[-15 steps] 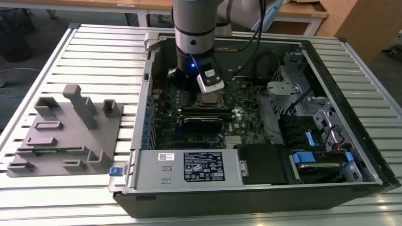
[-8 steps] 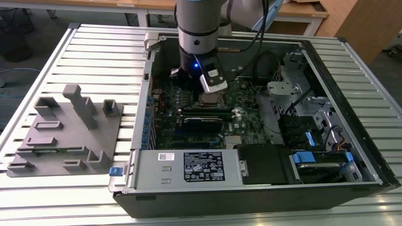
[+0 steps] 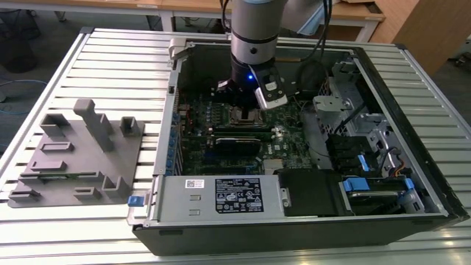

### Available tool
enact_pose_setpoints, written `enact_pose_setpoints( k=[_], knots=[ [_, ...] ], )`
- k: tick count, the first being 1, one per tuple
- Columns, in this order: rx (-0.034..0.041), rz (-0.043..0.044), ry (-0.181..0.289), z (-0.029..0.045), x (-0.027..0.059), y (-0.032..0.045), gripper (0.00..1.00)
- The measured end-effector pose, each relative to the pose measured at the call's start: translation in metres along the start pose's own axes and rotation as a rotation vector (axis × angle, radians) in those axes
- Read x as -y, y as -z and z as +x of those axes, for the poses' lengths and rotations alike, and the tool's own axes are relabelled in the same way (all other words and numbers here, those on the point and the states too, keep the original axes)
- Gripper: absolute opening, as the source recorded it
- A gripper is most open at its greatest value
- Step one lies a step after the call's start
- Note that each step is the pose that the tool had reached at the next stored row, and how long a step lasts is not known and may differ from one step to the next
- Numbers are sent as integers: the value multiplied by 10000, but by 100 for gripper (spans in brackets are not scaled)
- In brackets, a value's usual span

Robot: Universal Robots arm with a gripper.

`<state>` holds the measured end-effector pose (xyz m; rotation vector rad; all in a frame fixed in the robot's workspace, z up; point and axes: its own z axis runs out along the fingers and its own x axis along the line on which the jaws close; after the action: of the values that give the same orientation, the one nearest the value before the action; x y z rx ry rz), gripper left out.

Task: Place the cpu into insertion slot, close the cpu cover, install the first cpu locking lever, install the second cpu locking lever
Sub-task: 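Install the second cpu locking lever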

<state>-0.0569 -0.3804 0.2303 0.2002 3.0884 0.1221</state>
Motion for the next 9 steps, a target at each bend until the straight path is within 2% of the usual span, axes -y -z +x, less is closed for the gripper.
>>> enact_pose_setpoints(
  k=[1,6,9],
  knots=[
    [1,2,1,-23,-24,-4,11],
    [3,15,1,0,-246,-28,11],
    [2,15,3,-4,-290,-36,11]
  ],
)
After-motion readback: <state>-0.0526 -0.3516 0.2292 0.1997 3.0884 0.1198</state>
